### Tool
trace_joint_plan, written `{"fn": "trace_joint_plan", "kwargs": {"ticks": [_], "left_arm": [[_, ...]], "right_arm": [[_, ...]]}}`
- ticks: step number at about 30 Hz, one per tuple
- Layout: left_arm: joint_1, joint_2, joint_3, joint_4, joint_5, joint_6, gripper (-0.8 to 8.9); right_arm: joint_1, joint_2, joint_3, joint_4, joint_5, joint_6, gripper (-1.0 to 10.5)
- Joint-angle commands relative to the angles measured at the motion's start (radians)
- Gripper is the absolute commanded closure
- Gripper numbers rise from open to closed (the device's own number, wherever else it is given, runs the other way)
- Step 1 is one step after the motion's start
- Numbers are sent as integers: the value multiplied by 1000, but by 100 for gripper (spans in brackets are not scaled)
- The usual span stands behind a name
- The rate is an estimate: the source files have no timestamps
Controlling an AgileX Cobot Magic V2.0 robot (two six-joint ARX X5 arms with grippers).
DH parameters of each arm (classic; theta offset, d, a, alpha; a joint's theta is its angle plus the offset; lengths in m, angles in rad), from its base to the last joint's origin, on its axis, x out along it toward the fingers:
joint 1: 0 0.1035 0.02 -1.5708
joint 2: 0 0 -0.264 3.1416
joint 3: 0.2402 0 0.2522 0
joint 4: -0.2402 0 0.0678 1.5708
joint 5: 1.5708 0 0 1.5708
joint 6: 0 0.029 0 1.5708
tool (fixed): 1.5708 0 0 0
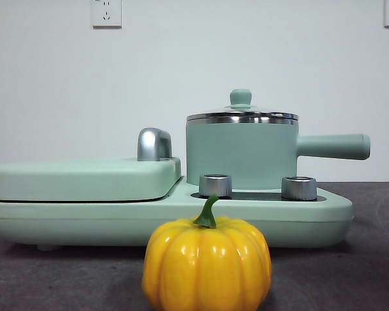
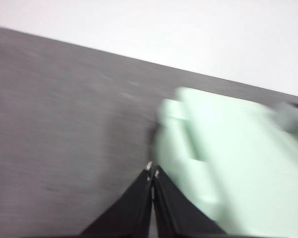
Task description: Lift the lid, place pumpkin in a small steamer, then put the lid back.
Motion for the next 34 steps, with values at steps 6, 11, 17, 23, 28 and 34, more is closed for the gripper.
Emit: {"fn": "trace_joint_plan", "kwargs": {"ticks": [6, 11, 17, 23, 28, 34], "left_arm": [[-45, 20, 104, -29, 80, -193, 807], [-71, 87, 234, -111, 121, -206, 807], [-93, 226, 432, -205, 164, -156, 807], [-108, 391, 621, -288, 285, -67, 807], [-132, 518, 761, -387, 336, 93, 807], [-171, 607, 841, -448, 336, 189, 800]], "right_arm": [[27, 18, 192, -75, -15, 203, 933], [29, 95, 383, -220, -19, 207, 933], [29, 227, 598, -384, -123, 173, 933], [29, 370, 783, -557, -301, 91, 933], [29, 457, 884, -649, -408, -2, 932], [29, 477, 909, -658, -453, -37, 931]]}}
